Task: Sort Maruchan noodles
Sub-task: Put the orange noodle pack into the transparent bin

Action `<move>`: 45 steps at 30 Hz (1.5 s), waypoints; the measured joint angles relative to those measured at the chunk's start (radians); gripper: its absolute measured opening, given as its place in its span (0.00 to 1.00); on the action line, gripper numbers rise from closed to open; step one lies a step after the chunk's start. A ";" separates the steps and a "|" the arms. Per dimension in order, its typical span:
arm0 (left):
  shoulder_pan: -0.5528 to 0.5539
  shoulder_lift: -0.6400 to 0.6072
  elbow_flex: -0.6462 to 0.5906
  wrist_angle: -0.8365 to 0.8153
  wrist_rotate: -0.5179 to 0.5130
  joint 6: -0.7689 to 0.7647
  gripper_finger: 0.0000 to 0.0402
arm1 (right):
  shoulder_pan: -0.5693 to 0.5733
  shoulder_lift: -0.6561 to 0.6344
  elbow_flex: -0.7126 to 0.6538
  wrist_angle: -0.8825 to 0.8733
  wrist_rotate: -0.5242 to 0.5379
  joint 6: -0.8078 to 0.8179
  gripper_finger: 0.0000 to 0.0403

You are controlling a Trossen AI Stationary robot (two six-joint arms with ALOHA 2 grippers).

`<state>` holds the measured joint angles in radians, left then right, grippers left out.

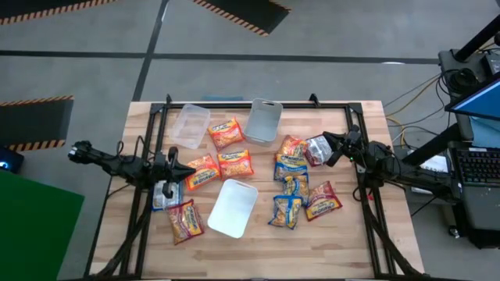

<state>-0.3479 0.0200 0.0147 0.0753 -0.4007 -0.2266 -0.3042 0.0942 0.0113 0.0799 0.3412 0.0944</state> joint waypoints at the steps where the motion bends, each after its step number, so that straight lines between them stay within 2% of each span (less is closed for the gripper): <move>1: 0.000 0.000 0.000 0.002 -0.002 0.007 0.00 | 0.000 0.000 0.000 0.000 0.000 0.000 0.02; 7: 0.000 0.000 0.000 0.039 -0.008 -0.104 0.00 | 0.000 0.000 0.000 0.000 0.000 0.000 0.02; 11: 0.001 0.000 -0.003 0.152 -0.034 -0.133 0.00 | 0.000 0.000 0.000 0.000 0.000 0.000 0.02; 18: 0.001 0.015 -0.004 0.324 -0.034 -0.111 0.00 | 0.000 0.000 0.000 0.000 0.000 0.000 0.02; 26: 0.002 0.112 0.000 0.336 -0.034 -0.122 0.00 | 0.001 0.000 0.000 0.000 0.000 0.022 0.02; 28: 0.003 0.129 0.007 0.345 -0.035 -0.107 0.00 | 0.001 0.000 0.000 -0.006 -0.017 0.129 0.02; 31: 0.003 0.148 0.016 0.348 -0.035 -0.103 0.00 | 0.001 0.000 0.000 -0.022 -0.107 0.508 0.02; 33: 0.003 0.157 0.019 0.348 -0.035 -0.102 0.00 | 0.001 0.001 0.000 -0.023 -0.105 0.673 0.02; 35: 0.003 0.164 0.021 0.350 -0.035 -0.099 0.00 | 0.000 0.003 0.000 -0.022 -0.082 0.702 0.02; 38: 0.003 0.170 0.022 0.357 -0.036 -0.053 0.00 | 0.001 0.015 0.000 -0.021 -0.072 0.637 0.02; 42: 0.003 0.172 0.022 0.406 -0.036 0.045 0.00 | 0.001 0.047 0.000 -0.027 -0.133 0.605 0.02; 45: 0.003 0.181 0.022 0.445 -0.035 0.041 0.00 | 0.008 0.085 0.000 -0.034 -0.158 0.602 0.02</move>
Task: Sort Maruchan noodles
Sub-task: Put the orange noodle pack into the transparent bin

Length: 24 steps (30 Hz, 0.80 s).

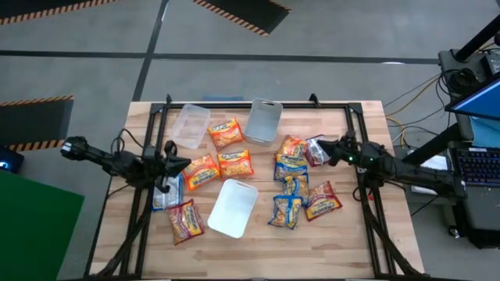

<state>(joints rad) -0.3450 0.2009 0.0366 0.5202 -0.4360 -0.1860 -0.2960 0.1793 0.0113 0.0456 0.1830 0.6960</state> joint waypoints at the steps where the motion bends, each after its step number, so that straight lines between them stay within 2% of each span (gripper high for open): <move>1: 0.000 0.005 0.000 0.004 0.000 -0.003 0.00 | 0.006 0.015 0.000 -0.002 -0.012 0.000 0.02; 5: 0.000 0.040 0.000 0.005 -0.019 0.037 0.00 | 0.048 0.079 0.000 -0.005 -0.034 -0.007 0.02; 9: 0.000 0.079 0.000 0.027 -0.129 0.098 0.00 | 0.097 0.141 0.000 0.016 -0.024 -0.014 0.02; 16: 0.007 0.128 0.000 0.100 -0.317 0.272 0.00 | 0.148 0.245 0.000 0.270 -0.021 -0.105 0.02; 21: 0.015 0.141 0.000 0.207 -0.333 0.434 0.00 | 0.148 0.333 0.000 0.544 0.061 -0.176 0.02; 24: 0.015 0.138 0.000 0.220 -0.333 0.500 0.00 | 0.148 0.378 0.029 0.619 0.072 -0.194 0.02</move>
<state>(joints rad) -0.3302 0.3389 0.0368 0.7402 -0.7689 0.3139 -0.1482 0.5577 0.0406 0.6651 0.2555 0.5018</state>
